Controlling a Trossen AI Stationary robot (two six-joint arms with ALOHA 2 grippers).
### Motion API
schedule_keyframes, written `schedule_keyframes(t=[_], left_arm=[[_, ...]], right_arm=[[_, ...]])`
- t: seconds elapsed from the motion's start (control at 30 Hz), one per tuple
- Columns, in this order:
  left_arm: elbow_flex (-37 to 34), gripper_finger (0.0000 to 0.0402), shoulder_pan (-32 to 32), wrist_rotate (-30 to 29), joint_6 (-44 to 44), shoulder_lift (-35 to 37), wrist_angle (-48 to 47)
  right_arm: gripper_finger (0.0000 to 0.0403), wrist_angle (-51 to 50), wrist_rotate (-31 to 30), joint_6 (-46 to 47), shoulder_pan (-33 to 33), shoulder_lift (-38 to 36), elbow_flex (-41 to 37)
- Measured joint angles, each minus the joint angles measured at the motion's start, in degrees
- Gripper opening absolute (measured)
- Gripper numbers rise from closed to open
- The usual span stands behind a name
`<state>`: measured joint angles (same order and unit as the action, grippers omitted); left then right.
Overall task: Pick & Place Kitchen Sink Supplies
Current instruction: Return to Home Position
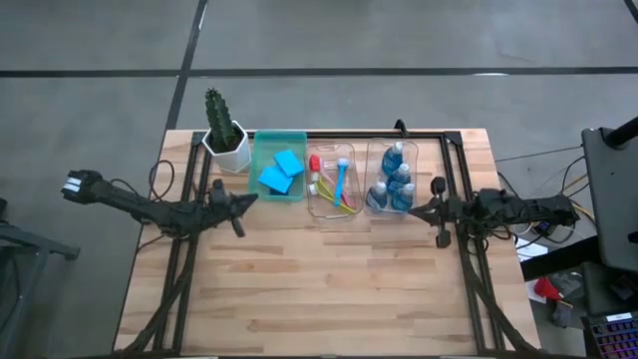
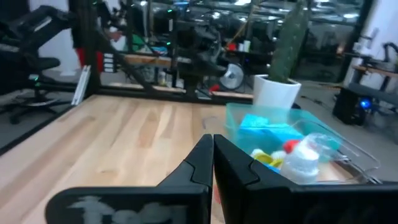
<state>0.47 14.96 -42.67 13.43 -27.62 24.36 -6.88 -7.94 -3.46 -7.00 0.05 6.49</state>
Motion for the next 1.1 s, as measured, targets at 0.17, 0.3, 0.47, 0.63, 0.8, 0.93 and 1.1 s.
schedule_keyframes(t=[0.17, 0.3, 0.47, 0.63, 0.8, 0.93, 1.1], left_arm=[[-0.02, 0.0000, 0.00, -2.08, 0.20, -0.02, 0.00], [-0.02, 0.0000, 0.00, -2.14, 0.22, -0.02, 0.00], [-0.04, 0.0000, 0.00, -2.26, 0.24, -0.02, -0.02], [-0.05, 0.0000, 0.00, -2.25, 0.24, -0.04, -0.02], [-0.07, 0.0000, 0.00, -2.25, 0.24, -0.04, -0.02], [-0.07, 0.0000, 0.00, -2.25, 0.25, -0.04, -0.02], [-0.09, 0.0000, 0.00, -2.23, 0.26, -0.04, -0.02]], right_arm=[[0.0008, -0.07, 1.14, -0.41, 0.02, -0.04, -1.37], [0.0008, 0.00, 1.07, 2.53, 0.01, 0.01, -2.27], [0.0008, 1.71, 0.79, 14.70, 0.01, 1.23, -3.44], [0.0008, 1.57, 0.59, 25.62, 0.02, 2.08, -3.50], [0.0008, 1.56, 0.54, 25.60, 0.00, 2.08, -3.50], [0.0008, 1.58, 0.52, 25.76, 0.00, 2.32, -3.50], [0.0008, 1.60, 0.52, 25.76, 0.00, 2.32, -3.50]])
